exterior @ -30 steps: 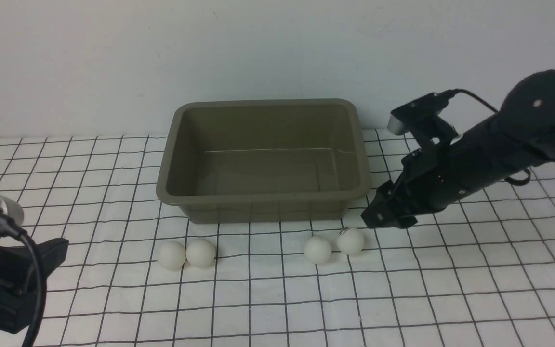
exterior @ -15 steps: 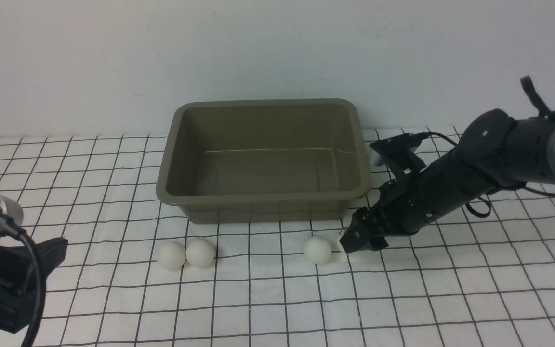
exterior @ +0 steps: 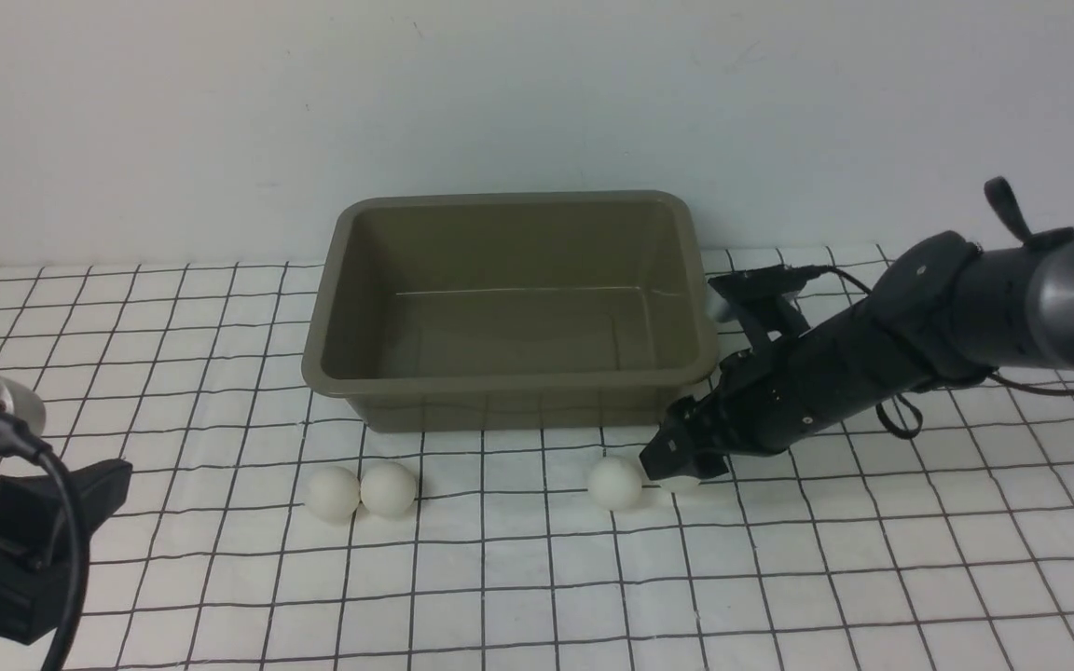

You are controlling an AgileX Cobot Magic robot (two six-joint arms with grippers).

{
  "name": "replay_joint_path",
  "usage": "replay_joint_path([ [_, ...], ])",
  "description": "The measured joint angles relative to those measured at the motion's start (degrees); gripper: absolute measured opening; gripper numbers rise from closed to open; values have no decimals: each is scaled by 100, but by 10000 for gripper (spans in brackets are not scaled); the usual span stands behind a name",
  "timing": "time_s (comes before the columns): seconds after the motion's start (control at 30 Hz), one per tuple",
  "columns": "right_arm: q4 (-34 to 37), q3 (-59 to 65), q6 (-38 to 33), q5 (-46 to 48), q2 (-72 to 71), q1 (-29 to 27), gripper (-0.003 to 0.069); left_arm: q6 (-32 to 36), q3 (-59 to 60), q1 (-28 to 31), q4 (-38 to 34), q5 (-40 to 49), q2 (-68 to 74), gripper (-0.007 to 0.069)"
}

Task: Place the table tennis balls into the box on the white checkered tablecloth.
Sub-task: 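Reach for and grasp a ping pong ball on the table, then release the ping pong ball into the bin and lift the gripper away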

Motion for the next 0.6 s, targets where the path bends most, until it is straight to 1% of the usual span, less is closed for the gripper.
replay_joint_path([
  [0.1,66,-4,-3,-21,96,0,468,0,0,0,0,0,0,534],
  [0.23,86,-4,-3,-29,128,0,358,0,0,0,0,0,0,534],
  [0.3,-11,-4,-3,-31,112,0,362,0,0,0,0,0,0,534],
  [0.43,-509,-4,118,170,-147,-75,362,0,0,0,0,0,0,534],
  [0.57,-1135,-4,766,585,-666,-425,362,0,0,0,0,0,0,534],
  [0.6,-1224,-4,812,630,-742,-481,362,0,0,0,0,0,0,534],
])
